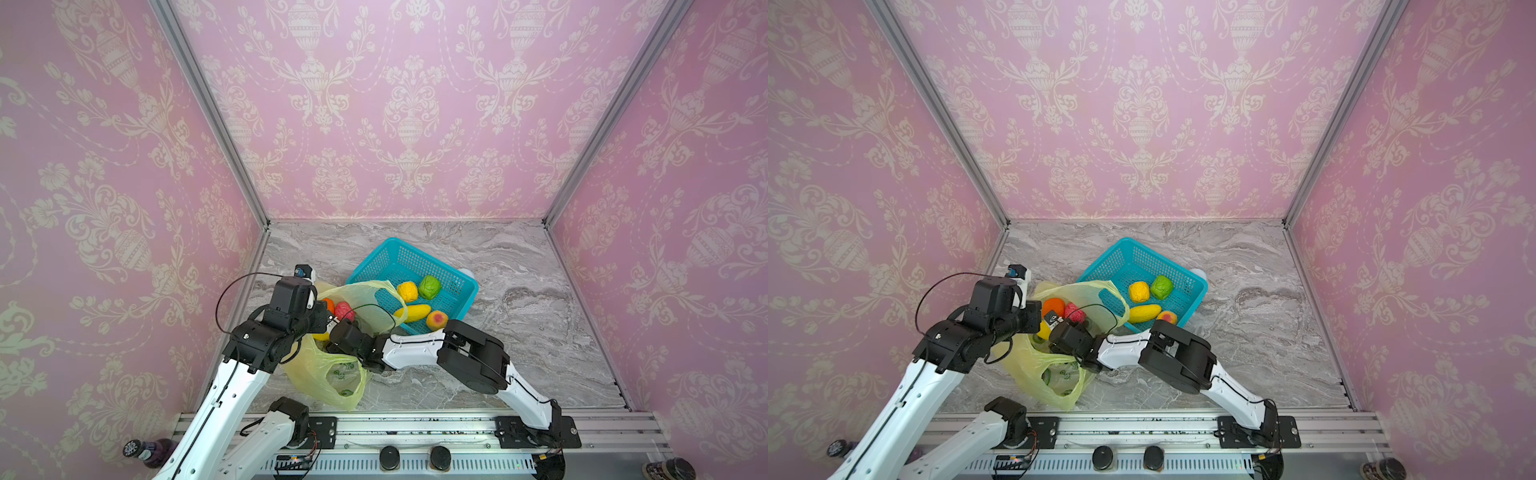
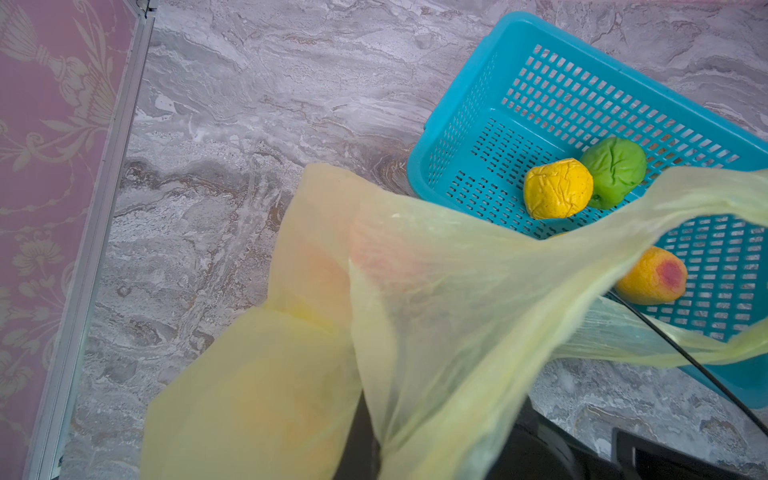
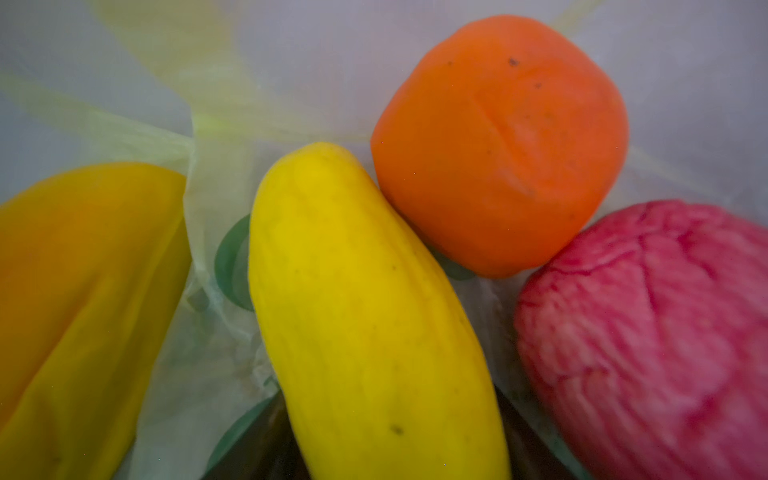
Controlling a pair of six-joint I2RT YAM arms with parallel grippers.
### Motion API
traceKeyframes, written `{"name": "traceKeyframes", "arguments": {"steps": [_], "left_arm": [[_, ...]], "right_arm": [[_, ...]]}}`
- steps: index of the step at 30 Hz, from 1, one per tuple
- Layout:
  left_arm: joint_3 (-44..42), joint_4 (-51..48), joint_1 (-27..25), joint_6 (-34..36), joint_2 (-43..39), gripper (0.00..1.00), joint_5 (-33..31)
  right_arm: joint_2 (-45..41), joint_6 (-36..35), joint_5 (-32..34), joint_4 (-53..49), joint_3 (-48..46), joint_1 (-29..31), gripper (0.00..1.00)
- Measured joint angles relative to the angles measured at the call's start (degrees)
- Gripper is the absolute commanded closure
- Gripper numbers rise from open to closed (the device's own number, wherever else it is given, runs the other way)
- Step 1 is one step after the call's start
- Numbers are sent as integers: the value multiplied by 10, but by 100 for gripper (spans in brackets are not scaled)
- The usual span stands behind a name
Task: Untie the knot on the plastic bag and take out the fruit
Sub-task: 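Close the right gripper on the long yellow fruit and lift it, then carry the long yellow fruit out of the bag over the teal basket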
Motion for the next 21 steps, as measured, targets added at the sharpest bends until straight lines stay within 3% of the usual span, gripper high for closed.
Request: {"name": "traceKeyframes", "arguments": {"steps": [8, 15, 21], "left_arm": [[0, 0, 0, 0, 0, 100, 0], [0, 0, 0, 0, 0, 100, 0], [0, 0, 0, 0, 0, 100, 0]], "right_arm": [[-68, 8, -8, 21, -86, 0, 59], [-183, 16, -21, 133, -234, 0, 66], [-202, 17, -28, 191, -272, 0, 72]]}}
